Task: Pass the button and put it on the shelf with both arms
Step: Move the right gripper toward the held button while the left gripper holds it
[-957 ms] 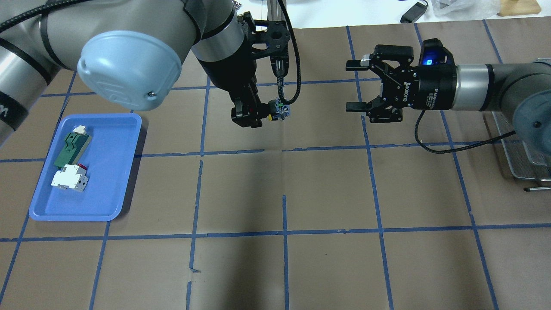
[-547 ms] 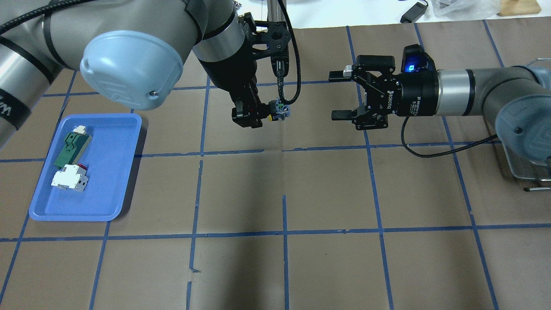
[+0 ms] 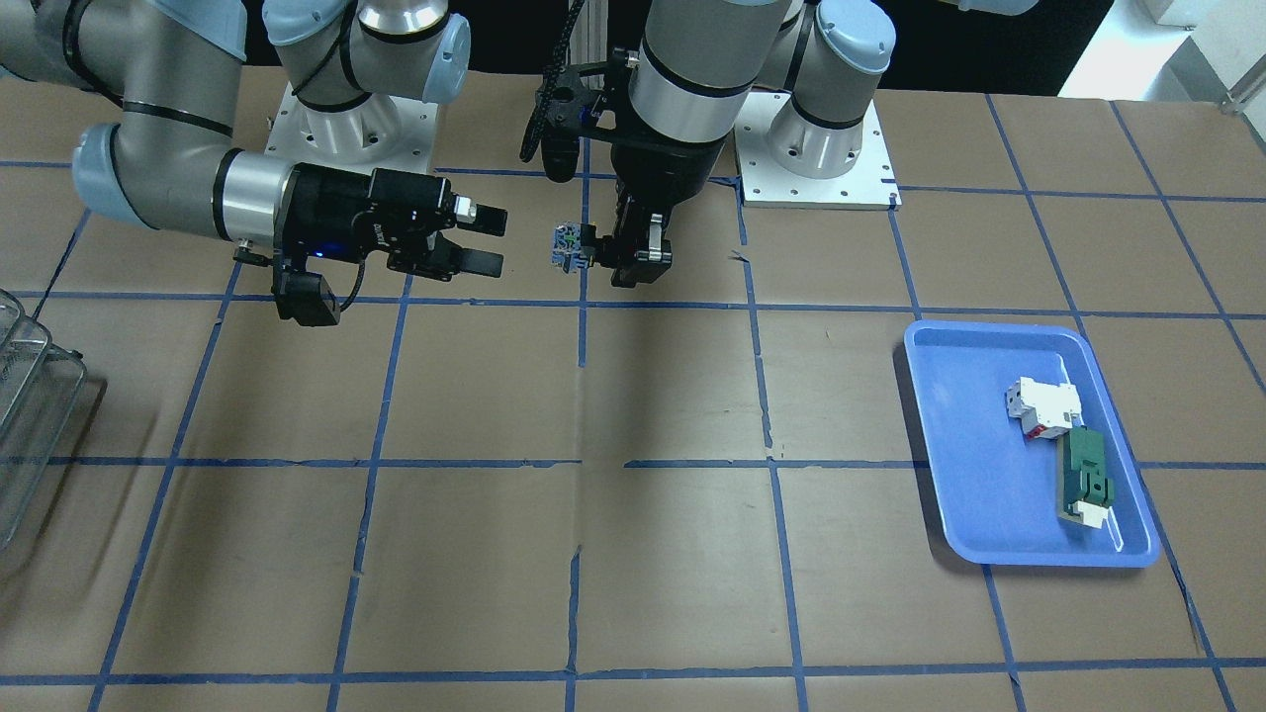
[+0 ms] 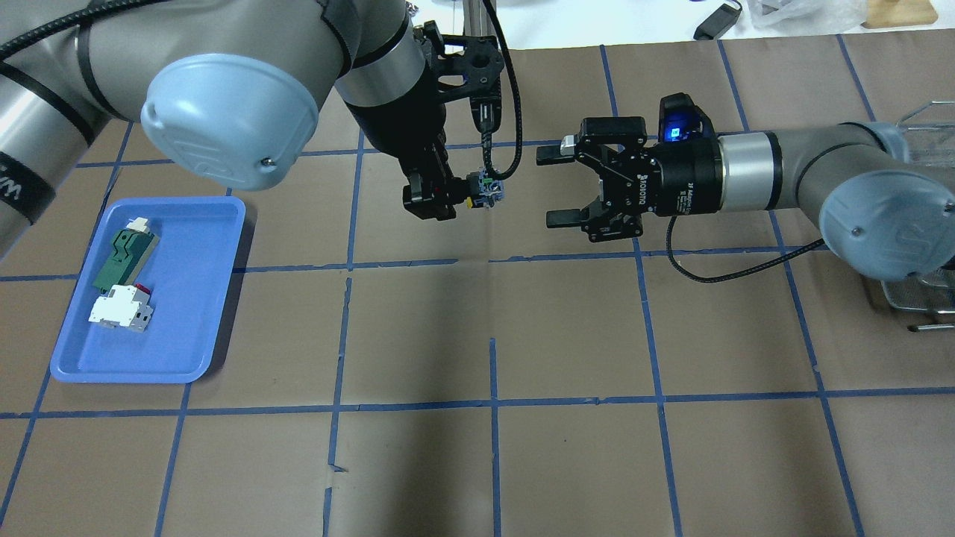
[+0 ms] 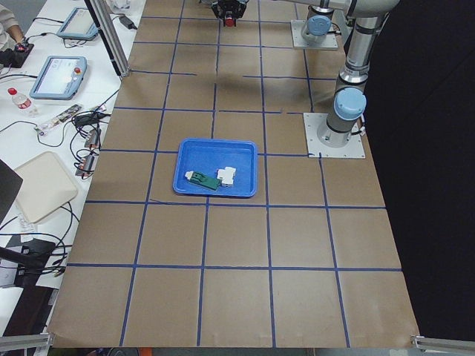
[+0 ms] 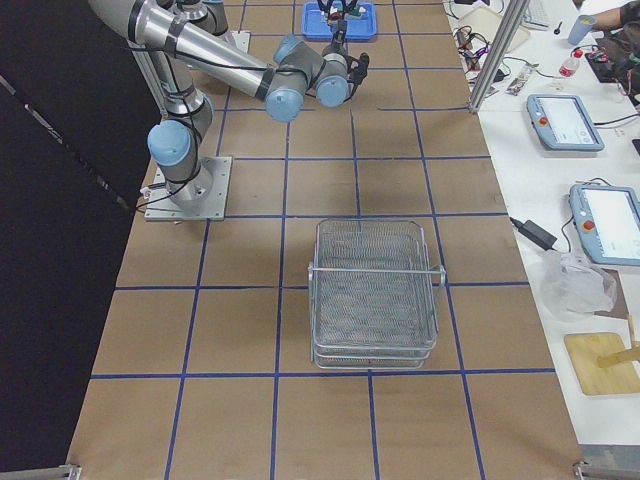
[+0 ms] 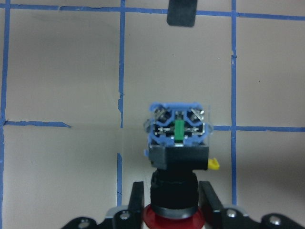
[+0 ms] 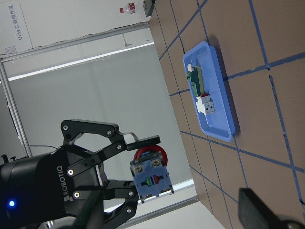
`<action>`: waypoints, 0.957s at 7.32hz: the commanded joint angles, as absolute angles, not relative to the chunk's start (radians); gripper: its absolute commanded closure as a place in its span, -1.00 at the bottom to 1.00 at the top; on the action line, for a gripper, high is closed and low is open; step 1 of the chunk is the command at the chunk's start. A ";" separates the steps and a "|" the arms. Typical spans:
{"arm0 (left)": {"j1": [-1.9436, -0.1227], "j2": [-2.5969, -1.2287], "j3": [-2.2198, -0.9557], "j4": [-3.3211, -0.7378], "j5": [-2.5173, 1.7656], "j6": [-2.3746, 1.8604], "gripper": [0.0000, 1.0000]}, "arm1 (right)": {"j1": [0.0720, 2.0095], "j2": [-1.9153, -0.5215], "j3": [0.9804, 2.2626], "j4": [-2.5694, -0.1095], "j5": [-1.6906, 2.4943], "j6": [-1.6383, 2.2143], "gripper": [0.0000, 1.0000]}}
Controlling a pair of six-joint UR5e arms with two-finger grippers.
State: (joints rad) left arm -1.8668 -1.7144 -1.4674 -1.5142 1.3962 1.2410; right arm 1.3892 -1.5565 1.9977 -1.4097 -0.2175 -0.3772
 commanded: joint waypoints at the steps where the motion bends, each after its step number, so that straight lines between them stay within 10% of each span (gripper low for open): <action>1: -1.867 -1.720 -1.467 -1.513 1.396 1.241 1.00 | 1.417 -1.552 1.997 -1.410 -0.216 -0.402 -1.00; 7: -1.865 -1.701 -1.468 -1.506 1.394 1.243 1.00 | 1.454 -1.549 1.997 -1.405 -0.134 -0.405 -0.89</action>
State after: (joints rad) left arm -1.8654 -1.7049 -1.4678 -1.5064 1.3950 1.2423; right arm 1.4466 -1.5510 1.9972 -1.4022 -0.1635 -0.3979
